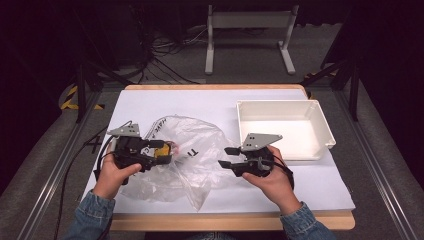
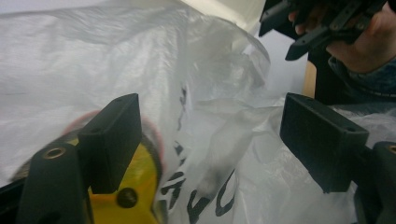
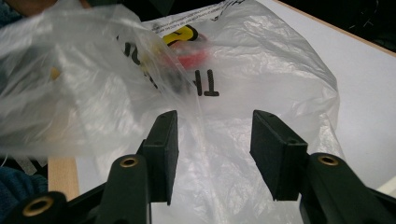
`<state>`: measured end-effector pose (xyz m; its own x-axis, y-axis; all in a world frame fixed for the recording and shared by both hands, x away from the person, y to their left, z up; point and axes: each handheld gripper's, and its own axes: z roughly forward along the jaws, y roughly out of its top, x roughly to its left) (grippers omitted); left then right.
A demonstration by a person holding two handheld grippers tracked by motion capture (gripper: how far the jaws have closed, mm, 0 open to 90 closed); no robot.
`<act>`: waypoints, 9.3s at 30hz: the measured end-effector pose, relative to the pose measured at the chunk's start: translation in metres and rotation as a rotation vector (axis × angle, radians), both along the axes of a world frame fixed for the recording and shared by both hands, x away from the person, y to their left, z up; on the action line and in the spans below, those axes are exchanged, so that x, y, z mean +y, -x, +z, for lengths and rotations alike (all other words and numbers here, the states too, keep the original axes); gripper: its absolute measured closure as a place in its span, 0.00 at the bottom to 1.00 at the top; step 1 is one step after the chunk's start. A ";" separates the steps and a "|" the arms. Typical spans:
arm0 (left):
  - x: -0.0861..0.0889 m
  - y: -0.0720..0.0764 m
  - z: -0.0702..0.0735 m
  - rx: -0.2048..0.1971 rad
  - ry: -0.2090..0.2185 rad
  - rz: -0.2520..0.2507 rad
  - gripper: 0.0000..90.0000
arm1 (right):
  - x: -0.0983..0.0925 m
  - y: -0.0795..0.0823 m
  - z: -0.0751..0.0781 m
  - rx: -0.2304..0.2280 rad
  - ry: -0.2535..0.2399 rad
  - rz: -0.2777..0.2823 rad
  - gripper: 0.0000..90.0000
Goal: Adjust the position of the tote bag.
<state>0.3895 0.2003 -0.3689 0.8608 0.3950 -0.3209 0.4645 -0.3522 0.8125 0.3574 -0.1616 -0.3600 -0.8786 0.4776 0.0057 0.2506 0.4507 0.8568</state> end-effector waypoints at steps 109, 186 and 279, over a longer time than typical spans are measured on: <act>0.051 -0.010 0.006 -0.197 -0.005 0.255 1.00 | 0.091 -0.085 0.022 -0.214 -0.104 -0.052 0.77; 0.034 -0.015 0.005 -0.046 0.026 0.036 1.00 | 0.106 0.000 0.017 -0.150 -0.020 0.338 1.00; 0.084 -0.019 0.010 -0.218 0.103 0.431 1.00 | 0.064 -0.013 0.020 -0.134 -0.093 0.143 0.83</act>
